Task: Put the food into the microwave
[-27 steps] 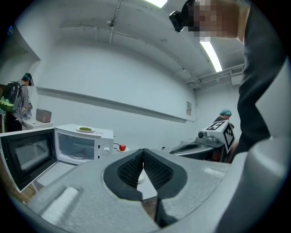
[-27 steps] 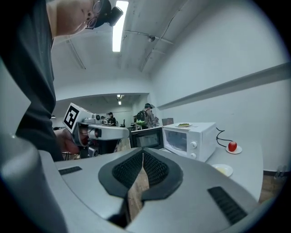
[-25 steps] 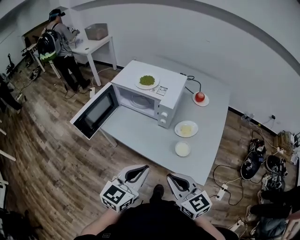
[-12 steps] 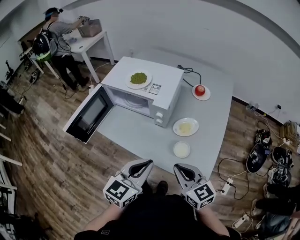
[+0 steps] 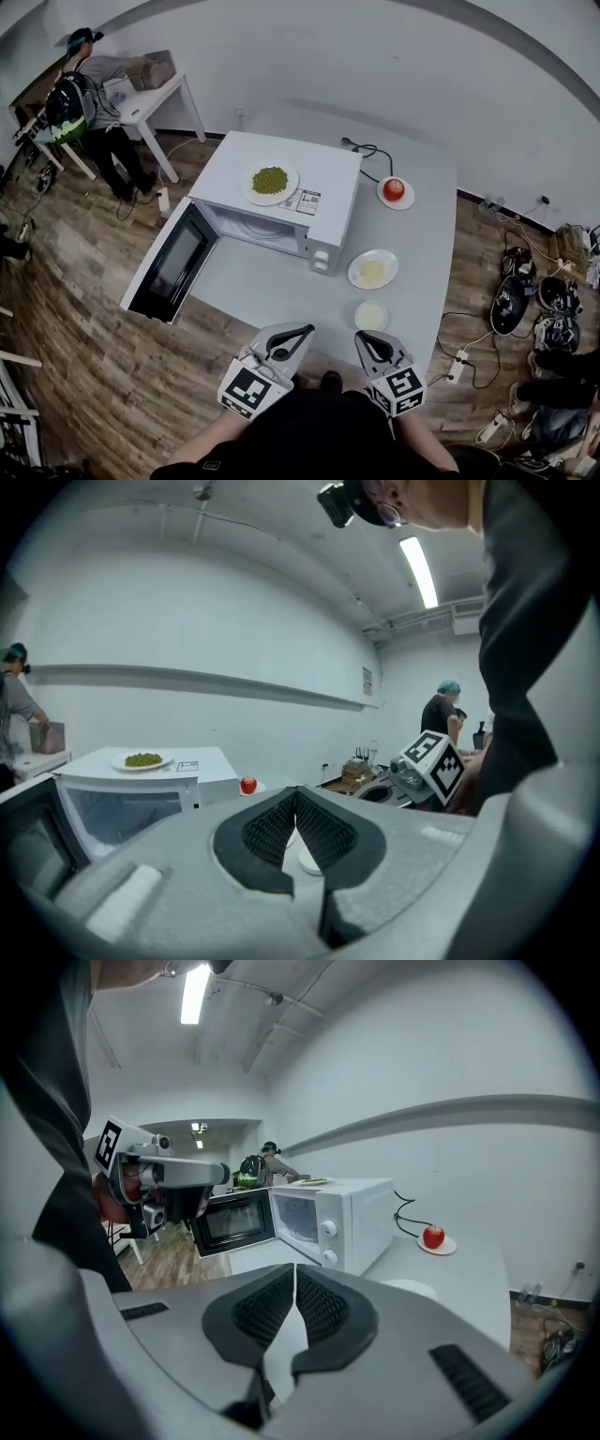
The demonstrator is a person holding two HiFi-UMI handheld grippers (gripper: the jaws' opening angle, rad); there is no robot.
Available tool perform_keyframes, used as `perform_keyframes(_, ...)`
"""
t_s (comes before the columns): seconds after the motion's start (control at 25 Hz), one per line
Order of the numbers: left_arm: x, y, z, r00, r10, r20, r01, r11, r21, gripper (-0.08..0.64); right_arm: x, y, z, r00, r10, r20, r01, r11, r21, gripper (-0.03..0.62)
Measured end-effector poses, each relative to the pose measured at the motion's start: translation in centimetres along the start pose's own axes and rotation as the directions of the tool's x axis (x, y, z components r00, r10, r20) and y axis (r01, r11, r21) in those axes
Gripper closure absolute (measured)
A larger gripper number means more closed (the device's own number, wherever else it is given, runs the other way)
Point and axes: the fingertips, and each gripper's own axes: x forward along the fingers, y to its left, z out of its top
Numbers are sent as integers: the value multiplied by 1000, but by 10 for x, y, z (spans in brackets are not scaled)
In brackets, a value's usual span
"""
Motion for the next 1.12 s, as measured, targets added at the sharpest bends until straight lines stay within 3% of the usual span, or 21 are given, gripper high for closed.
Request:
perform_keyframes(0.28,-3,60,-11,995,-96,24,96,995,3,551,52,16,22,998,-52,-47,52,999,9,575)
perform_keyframes(0.48,5,87,-33,984,-178,-3,177,984,-24,551,71,24,31,992,-107,-64,107,994,-4,575)
perform_keyframes(0.88,48,104,-55,977,-206,-59,202,977,-63,551,62,-34,-13,958,-234,-164,240,971,19,575)
perform_keyframes(1.12,72,98,-75,963,-242,-117,230,968,-102,551,62,-53,-58,936,-230,-268,245,969,25,575)
